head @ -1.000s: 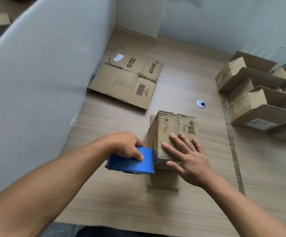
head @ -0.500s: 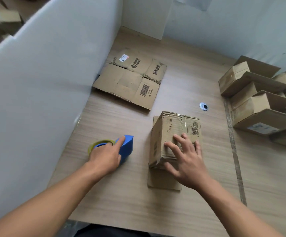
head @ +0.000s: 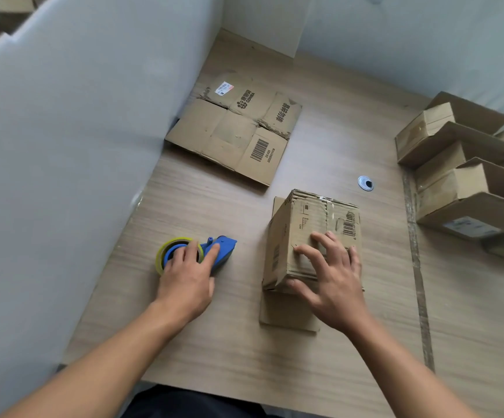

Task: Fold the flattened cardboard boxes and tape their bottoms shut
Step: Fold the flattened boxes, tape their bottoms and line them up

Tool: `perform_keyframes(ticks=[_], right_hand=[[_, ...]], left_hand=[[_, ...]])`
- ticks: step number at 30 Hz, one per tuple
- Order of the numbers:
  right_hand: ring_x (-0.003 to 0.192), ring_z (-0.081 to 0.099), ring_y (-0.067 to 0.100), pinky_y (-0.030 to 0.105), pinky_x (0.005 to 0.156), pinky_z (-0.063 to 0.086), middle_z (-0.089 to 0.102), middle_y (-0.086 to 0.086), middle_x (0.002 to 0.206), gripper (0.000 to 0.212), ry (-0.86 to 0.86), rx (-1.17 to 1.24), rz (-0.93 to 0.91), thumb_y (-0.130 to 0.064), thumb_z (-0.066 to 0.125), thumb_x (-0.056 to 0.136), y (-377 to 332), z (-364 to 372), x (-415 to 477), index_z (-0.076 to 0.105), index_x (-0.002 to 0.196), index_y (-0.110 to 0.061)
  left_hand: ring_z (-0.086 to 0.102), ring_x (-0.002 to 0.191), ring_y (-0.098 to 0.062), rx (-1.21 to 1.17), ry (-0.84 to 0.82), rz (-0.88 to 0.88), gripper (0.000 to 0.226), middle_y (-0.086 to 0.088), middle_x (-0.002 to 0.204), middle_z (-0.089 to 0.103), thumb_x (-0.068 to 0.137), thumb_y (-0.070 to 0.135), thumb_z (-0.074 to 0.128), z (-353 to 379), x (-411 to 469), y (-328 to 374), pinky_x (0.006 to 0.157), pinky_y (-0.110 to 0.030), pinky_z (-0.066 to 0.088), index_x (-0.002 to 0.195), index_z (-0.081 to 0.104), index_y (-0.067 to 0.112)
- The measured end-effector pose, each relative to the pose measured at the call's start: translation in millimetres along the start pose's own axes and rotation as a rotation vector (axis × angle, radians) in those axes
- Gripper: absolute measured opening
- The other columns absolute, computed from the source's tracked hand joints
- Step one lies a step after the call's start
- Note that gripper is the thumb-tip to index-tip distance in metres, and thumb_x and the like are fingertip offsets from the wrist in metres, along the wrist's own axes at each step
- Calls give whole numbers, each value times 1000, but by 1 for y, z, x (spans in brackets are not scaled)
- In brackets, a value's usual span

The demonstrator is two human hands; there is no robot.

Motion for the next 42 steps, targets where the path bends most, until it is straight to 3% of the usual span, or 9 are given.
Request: perform_keyframes(ticks=[2,5,9,15,21,31,38,42], right_hand=[[149,21,23,60,118,11,36,-5,151,54,-5,17,17,-72,46,78,-1,-1,0,42,126,-48],[150,18,20,57,119,8,34,-8,151,56,-19,8,48,-73,46,75,-3,-2,1,41,125,-49],[150,19,20,58,119,10,35,-8,149,56,-7,10,52,-72,47,74,-3,-2,2,41,124,-48],[150,17,18,56,118,7,34,-10,150,55,-22,76,43,-74,48,75,3,-3,3,41,125,-50],[151,13,17,51,118,-1,33,-9,151,54,-79,187,22,-69,48,78,6,-7,5,39,128,-52],[152,5,12,50,119,-8,28,-10,154,58,-167,250,11,-60,43,78,6,-14,5,53,133,-44],[151,6,11,48,120,-8,30,-11,154,58,-206,290,33,-60,40,74,4,-17,8,53,130,-51],[151,11,10,50,121,-4,32,-19,148,48,-165,344,48,-58,43,76,4,-19,7,51,124,-55]], left_hand=[[58,103,-31,-247,155,92,49,-12,122,59,75,26,71,-12,-3,15,89,-40,52,122,65,16],[57,99,-4,-791,-68,110,33,6,106,64,87,25,59,-17,9,48,90,-16,44,117,69,18],[63,85,5,-1087,-240,25,22,9,95,71,92,7,65,-11,21,79,81,-12,46,108,71,21],[63,82,-2,-1096,-155,50,15,12,86,68,86,14,74,-6,18,93,74,-14,48,96,69,22],[61,84,-6,-1006,-84,145,16,11,89,63,85,15,75,-11,18,98,71,-9,43,97,65,20],[55,87,-9,-863,-27,192,34,5,94,55,78,42,72,-7,27,108,77,-26,49,96,57,18],[56,84,-10,-867,-36,174,30,7,92,55,79,26,81,-2,31,101,76,-35,55,99,59,19],[56,91,-4,-935,-25,185,32,6,98,58,80,17,80,3,23,99,76,-25,55,106,61,16]])
Point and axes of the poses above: each hand's wrist, its own x-axis towards the middle knuckle, its own z-axis out of the palm, y = z × x, the point moved 7 cm from there along x, towards the middle knuckle
